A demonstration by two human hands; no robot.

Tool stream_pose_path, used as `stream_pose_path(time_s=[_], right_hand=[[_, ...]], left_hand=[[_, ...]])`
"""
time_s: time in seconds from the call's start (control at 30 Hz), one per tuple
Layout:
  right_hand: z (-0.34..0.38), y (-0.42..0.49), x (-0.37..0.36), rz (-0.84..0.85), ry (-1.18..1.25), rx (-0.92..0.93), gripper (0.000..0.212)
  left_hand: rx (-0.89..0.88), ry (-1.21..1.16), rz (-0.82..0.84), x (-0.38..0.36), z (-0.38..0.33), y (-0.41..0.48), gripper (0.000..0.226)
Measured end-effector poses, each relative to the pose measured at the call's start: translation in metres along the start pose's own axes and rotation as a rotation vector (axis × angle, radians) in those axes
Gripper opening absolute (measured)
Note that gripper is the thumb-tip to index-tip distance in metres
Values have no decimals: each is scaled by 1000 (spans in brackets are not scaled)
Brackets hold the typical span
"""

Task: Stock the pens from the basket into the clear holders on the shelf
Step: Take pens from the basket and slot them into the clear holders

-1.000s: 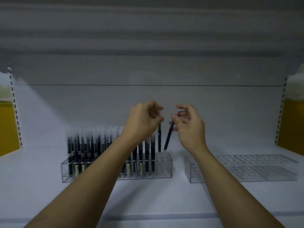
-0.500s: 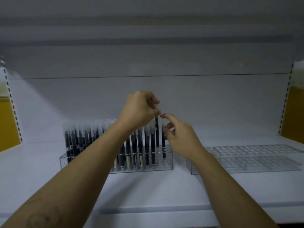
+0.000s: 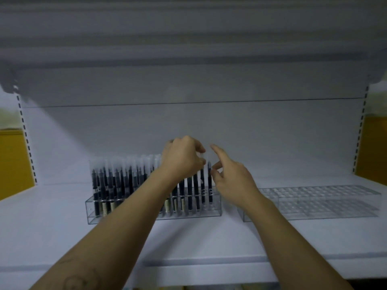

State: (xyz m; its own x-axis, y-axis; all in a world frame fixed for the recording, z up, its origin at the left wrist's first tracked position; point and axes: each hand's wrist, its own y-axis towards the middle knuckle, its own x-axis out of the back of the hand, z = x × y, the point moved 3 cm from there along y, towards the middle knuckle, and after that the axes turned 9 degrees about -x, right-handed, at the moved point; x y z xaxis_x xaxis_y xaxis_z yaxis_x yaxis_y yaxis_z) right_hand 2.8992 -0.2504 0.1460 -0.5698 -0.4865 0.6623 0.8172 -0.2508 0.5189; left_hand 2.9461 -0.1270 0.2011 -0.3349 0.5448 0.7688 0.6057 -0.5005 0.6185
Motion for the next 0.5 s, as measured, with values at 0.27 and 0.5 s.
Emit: stream_pose_path(time_s=[0.27, 0.5], right_hand=[[6, -23, 25, 4, 14, -46, 56], [24, -74, 41, -59, -66, 31, 52]], left_hand=[[-104, 6, -100, 31, -13, -38, 40], [-157, 97, -137, 38, -26, -106, 39]])
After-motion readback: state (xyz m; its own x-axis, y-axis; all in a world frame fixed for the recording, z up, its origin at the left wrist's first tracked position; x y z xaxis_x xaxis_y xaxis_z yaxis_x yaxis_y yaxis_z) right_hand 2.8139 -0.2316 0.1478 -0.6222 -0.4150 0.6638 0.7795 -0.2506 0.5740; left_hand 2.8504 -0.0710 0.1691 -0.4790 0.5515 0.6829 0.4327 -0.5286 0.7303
